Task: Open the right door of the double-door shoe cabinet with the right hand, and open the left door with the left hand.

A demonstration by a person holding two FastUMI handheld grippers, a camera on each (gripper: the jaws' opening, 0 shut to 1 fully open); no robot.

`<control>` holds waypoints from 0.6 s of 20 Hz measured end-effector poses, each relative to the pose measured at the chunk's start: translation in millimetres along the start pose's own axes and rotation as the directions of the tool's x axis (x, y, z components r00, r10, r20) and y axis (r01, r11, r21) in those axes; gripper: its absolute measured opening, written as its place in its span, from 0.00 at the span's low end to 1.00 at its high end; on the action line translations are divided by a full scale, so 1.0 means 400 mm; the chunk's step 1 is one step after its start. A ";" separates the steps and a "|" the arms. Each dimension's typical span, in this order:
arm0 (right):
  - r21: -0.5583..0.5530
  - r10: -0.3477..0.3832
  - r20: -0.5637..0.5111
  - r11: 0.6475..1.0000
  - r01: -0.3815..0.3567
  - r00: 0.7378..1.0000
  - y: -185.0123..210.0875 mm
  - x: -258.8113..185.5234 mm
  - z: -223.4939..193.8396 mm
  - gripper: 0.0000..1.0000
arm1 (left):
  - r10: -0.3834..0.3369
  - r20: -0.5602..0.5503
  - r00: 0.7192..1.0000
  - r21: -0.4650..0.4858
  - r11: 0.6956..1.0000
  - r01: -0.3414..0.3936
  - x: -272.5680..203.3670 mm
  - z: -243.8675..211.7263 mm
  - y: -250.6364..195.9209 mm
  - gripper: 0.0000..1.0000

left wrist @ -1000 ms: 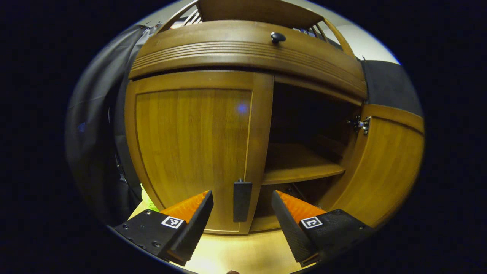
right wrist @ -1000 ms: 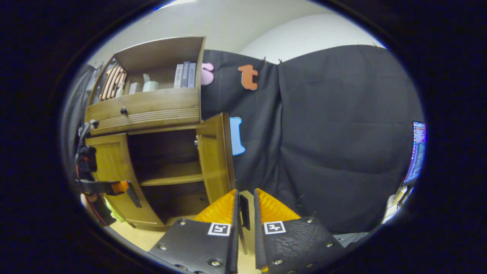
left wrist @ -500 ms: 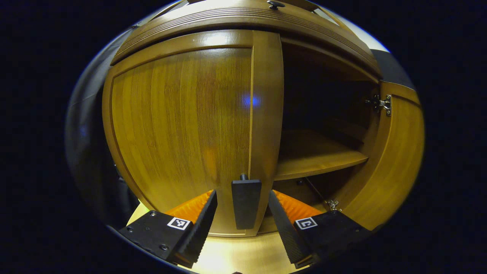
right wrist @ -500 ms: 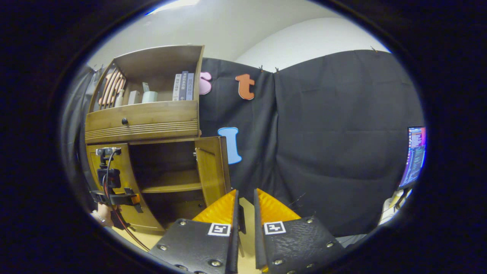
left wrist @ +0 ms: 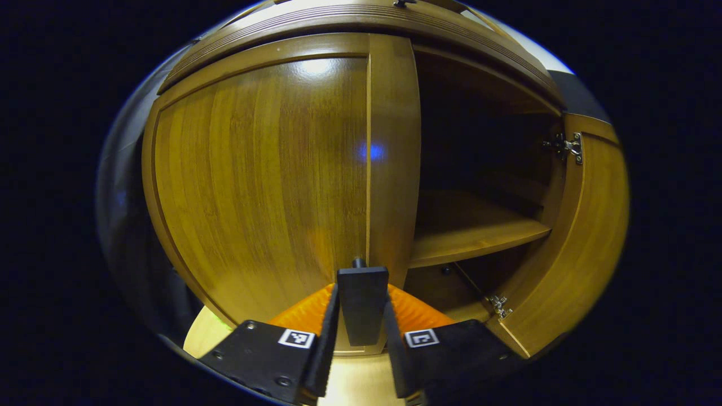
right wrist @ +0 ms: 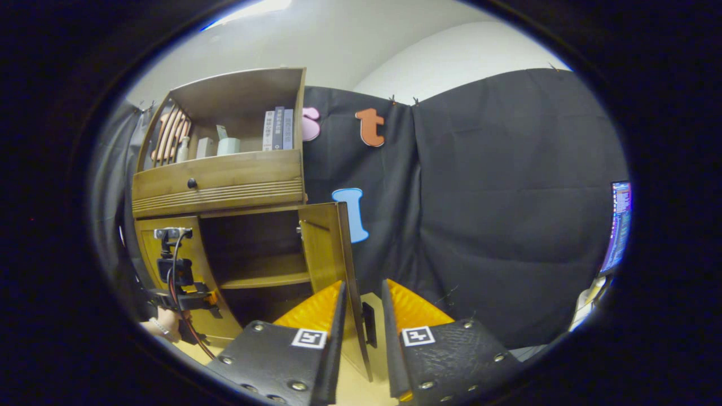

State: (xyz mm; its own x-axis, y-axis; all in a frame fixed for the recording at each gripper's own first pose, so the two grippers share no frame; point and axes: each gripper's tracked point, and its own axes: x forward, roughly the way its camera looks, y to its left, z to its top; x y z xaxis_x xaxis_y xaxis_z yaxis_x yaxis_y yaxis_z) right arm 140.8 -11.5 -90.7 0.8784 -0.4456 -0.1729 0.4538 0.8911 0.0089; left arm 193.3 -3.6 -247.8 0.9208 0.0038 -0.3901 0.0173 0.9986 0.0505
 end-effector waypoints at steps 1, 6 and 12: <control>-0.005 0.001 0.000 1.000 -0.001 1.000 -0.002 -0.002 -0.001 0.42 | 0.003 0.004 1.000 -0.003 1.000 -0.003 0.006 0.006 -0.002 0.36; -0.002 0.010 -0.006 1.000 -0.010 1.000 0.001 -0.011 -0.004 0.43 | 0.012 -0.002 1.000 -0.013 1.000 -0.012 0.003 -0.002 -0.001 0.35; -0.002 0.036 -0.013 0.999 -0.036 0.999 0.014 -0.010 -0.004 0.43 | 0.012 0.001 1.000 -0.019 1.000 -0.012 -0.034 -0.012 0.004 0.34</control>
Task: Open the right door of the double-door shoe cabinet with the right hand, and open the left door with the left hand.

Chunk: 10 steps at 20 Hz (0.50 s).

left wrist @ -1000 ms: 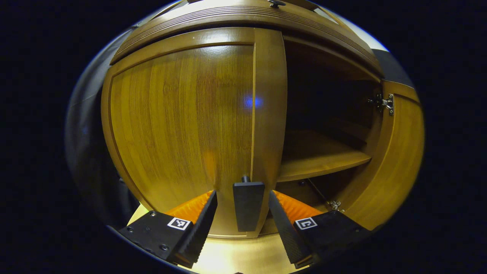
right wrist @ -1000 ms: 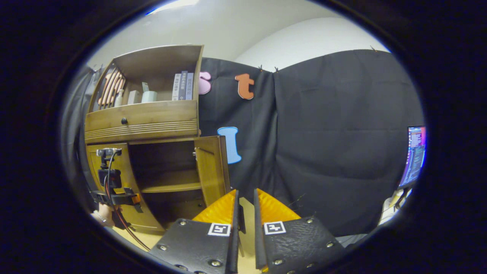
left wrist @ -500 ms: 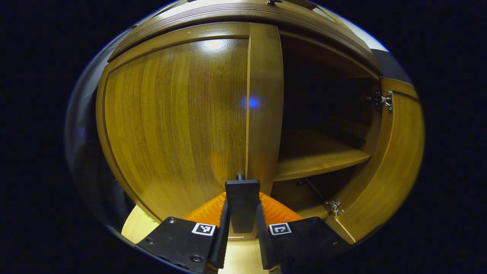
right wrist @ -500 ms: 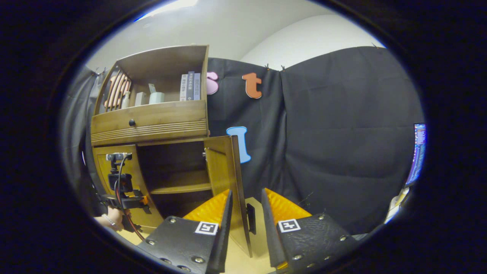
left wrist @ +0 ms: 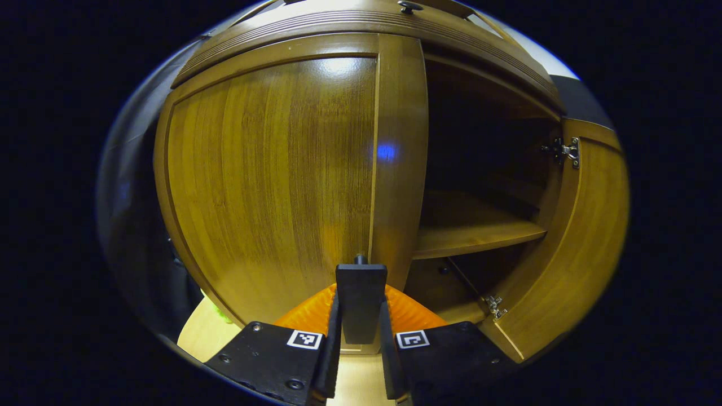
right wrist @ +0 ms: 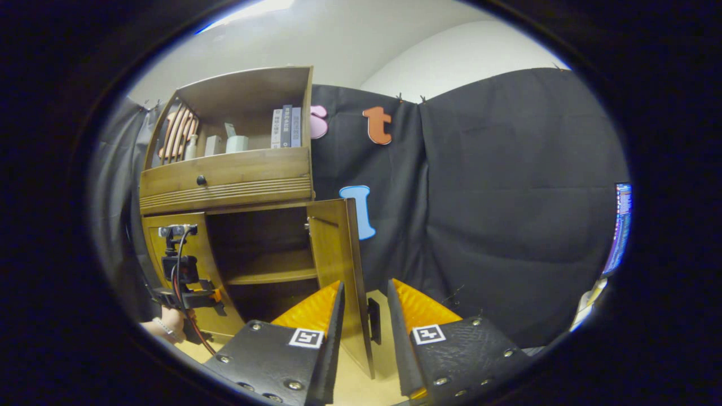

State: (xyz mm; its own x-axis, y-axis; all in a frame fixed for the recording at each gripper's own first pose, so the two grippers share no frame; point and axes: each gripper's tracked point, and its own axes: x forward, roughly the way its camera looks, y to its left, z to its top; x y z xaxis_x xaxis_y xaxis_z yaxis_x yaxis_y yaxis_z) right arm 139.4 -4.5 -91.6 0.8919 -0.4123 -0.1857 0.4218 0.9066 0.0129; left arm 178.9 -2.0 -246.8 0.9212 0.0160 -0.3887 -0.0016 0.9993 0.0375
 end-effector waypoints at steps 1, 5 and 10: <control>0.000 0.011 -0.003 1.000 -0.011 1.000 0.007 0.001 -0.004 0.43 | -0.002 0.002 1.000 0.000 1.000 0.002 -0.006 -0.001 0.001 0.34; -0.011 0.067 -0.012 0.998 -0.067 0.998 0.045 0.000 -0.010 0.43 | -0.007 0.005 1.000 -0.007 1.000 0.007 -0.057 -0.017 0.005 0.34; -0.021 0.151 -0.032 0.988 -0.151 0.988 0.106 0.003 -0.019 0.43 | -0.001 0.008 1.000 -0.020 1.000 0.001 -0.117 -0.029 0.025 0.34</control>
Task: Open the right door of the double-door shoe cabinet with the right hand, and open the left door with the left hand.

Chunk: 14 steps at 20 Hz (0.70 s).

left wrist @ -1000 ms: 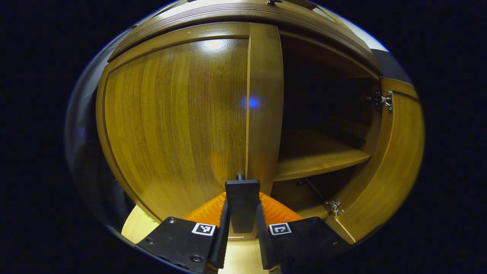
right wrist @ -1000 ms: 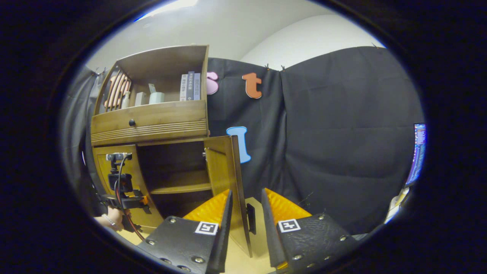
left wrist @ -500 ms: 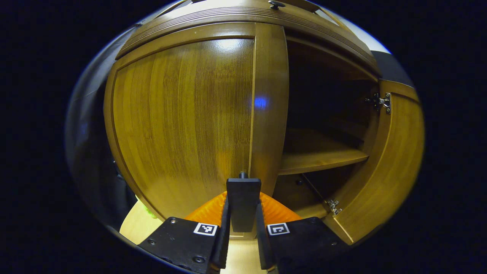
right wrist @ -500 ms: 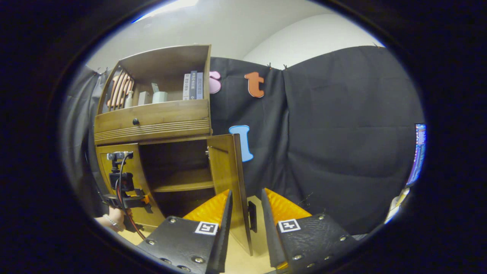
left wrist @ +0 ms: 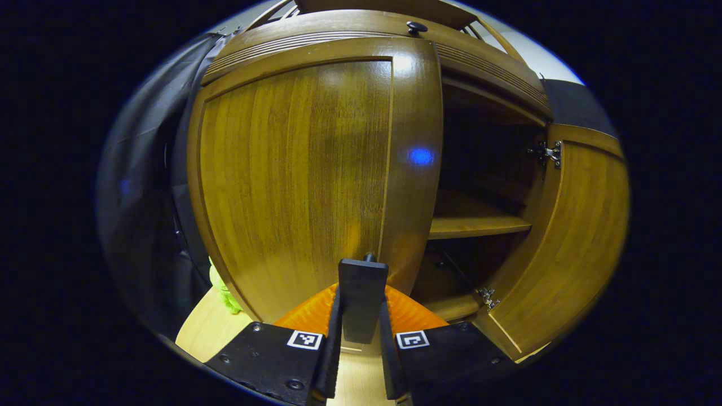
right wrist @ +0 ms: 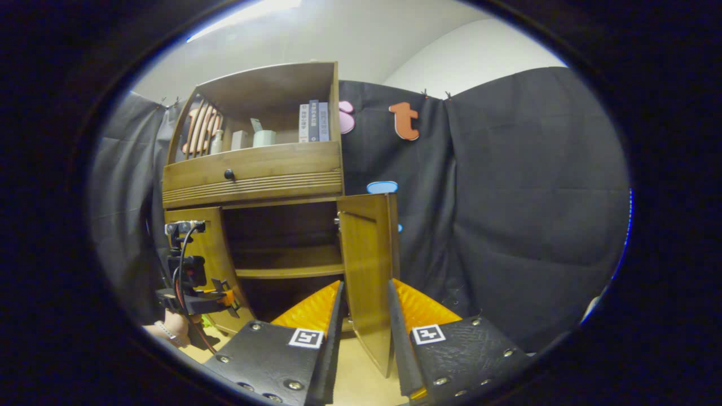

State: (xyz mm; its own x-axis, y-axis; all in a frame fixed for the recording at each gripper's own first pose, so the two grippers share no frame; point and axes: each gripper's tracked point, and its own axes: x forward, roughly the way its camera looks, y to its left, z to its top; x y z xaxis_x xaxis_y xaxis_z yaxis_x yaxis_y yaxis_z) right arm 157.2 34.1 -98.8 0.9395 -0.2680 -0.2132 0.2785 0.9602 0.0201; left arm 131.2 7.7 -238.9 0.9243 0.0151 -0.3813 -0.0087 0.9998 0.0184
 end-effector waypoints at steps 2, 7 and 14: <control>-0.007 0.033 -0.006 0.999 -0.033 0.999 0.021 0.002 -0.003 0.43 | 0.003 0.002 1.000 -0.004 1.000 -0.003 -0.020 -0.004 0.007 0.33; -0.014 0.102 -0.022 0.995 -0.103 0.995 0.067 0.010 -0.016 0.43 | 0.019 0.003 1.000 -0.012 1.000 -0.019 -0.067 -0.016 0.024 0.32; -0.017 0.178 -0.047 0.984 -0.179 0.983 0.131 0.017 -0.033 0.43 | 0.037 0.003 0.999 -0.029 0.999 -0.037 -0.121 -0.030 0.055 0.31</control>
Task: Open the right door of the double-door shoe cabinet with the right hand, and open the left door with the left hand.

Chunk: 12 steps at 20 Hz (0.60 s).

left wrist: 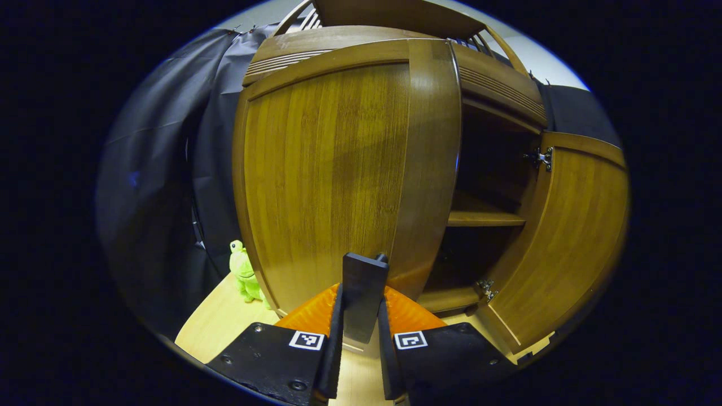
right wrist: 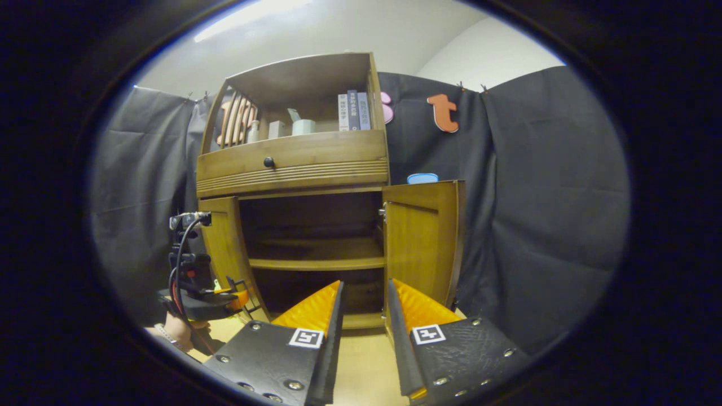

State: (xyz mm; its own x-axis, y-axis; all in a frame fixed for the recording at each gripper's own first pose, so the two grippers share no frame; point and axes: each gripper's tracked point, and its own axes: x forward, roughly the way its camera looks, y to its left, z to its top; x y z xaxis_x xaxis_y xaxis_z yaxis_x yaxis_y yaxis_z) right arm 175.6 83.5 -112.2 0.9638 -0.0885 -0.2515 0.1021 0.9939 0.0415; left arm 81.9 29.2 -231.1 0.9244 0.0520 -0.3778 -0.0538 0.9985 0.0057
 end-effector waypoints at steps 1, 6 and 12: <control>-0.001 0.010 -0.004 1.000 -0.010 1.000 0.010 0.004 -0.003 0.34 | 0.004 0.000 1.000 -0.003 1.000 -0.004 -0.006 -0.002 0.006 0.31; -0.005 0.066 -0.012 0.998 -0.066 0.998 0.054 0.021 -0.009 0.34 | 0.025 0.005 1.000 -0.018 1.000 -0.025 -0.046 -0.012 0.036 0.30; -0.003 0.128 -0.024 0.992 -0.128 0.992 0.108 0.030 -0.025 0.43 | 0.063 0.003 0.998 -0.022 0.998 -0.063 -0.094 -0.023 0.082 0.27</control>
State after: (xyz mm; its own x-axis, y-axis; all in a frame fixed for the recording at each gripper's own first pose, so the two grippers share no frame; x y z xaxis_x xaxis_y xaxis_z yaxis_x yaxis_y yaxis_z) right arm 188.9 126.0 -123.1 0.9628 0.0408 -0.2673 -0.0226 0.9972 0.0707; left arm 42.1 59.7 -225.2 0.9203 0.1151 -0.3738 -0.1204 0.9927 0.0093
